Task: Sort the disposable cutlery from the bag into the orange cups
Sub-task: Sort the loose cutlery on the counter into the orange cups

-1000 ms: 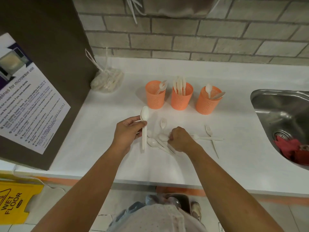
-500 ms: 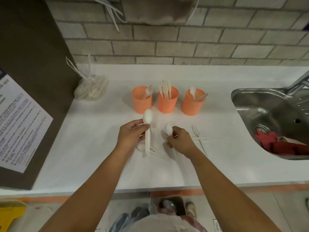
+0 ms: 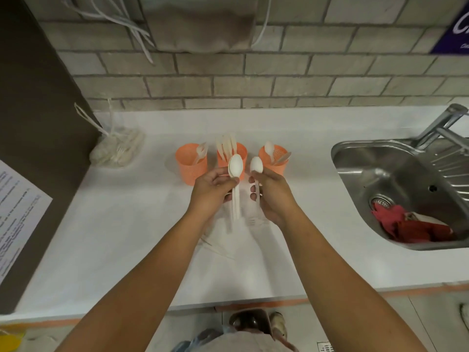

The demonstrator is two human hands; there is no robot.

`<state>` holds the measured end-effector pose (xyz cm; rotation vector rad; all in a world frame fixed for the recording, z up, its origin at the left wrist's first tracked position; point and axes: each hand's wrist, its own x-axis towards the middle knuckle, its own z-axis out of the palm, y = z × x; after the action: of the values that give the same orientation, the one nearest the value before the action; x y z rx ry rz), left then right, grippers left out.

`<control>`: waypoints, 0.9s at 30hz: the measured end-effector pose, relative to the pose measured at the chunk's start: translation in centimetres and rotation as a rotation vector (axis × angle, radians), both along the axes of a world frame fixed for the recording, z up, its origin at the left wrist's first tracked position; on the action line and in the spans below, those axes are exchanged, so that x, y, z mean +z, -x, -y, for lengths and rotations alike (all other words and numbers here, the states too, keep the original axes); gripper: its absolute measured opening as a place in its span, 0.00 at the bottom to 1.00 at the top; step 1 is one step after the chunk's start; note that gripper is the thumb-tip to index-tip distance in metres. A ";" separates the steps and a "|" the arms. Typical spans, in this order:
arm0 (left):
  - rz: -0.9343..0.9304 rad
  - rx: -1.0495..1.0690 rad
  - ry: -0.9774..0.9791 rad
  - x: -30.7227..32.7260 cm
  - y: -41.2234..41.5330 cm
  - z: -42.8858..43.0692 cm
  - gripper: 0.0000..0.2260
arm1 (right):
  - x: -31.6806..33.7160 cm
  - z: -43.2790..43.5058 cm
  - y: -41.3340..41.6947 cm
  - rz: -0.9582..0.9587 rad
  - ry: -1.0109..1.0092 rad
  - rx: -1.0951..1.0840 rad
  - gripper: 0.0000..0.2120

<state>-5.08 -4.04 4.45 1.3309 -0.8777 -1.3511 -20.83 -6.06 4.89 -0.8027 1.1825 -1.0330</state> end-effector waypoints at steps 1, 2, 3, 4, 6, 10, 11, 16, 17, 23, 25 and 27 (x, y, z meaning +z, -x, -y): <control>0.009 0.002 0.014 0.2 0.6 0.6 0.13 | 0.6 0.5 0.5 0.048 -0.022 -0.022 0.10; 0.016 0.008 0.025 0.5 1.2 1.1 0.13 | 1.1 1.0 1.0 0.079 -0.039 -0.039 0.13; 0.024 0.012 0.034 0.7 1.7 1.7 0.13 | 1.5 1.6 1.7 0.089 -0.039 -0.051 0.14; 0.031 0.011 0.044 1.0 2.3 2.3 0.13 | 1.8 2.1 2.2 0.083 -0.021 -0.055 0.14; 0.033 0.006 0.073 1.7 3.6 3.3 0.13 | 2.3 3.0 3.5 0.024 0.044 -0.041 0.11; 0.086 -0.041 0.156 3.4 6.4 5.2 0.18 | 3.5 5.0 5.9 -0.059 0.135 -0.037 0.11; 0.121 -0.051 0.181 3.7 7.1 5.8 0.19 | 3.7 5.9 6.5 -0.072 0.155 -0.038 0.13; 0.247 -0.089 0.206 5.0 8.7 8.3 0.19 | 4.9 8.8 7.9 -0.265 0.298 0.005 0.12; 0.266 -0.088 0.204 5.2 9.0 8.8 0.19 | 5.2 9.3 8.2 -0.287 0.315 0.010 0.10; 0.317 -0.080 0.203 6.1 10.0 11.7 0.12 | 5.5 12.4 8.9 -0.409 0.377 0.007 0.05; 0.333 -0.025 0.195 6.1 10.4 12.3 0.10 | 5.2 13.3 8.7 -0.439 0.374 0.000 0.05; 0.360 0.050 0.188 5.9 10.6 12.7 0.08 | 4.9 14.1 8.5 -0.445 0.360 -0.009 0.06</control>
<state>-15.71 -16.78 10.35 1.4603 -1.1745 -0.9773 -29.34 -20.15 9.80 -1.3631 1.3897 -1.1247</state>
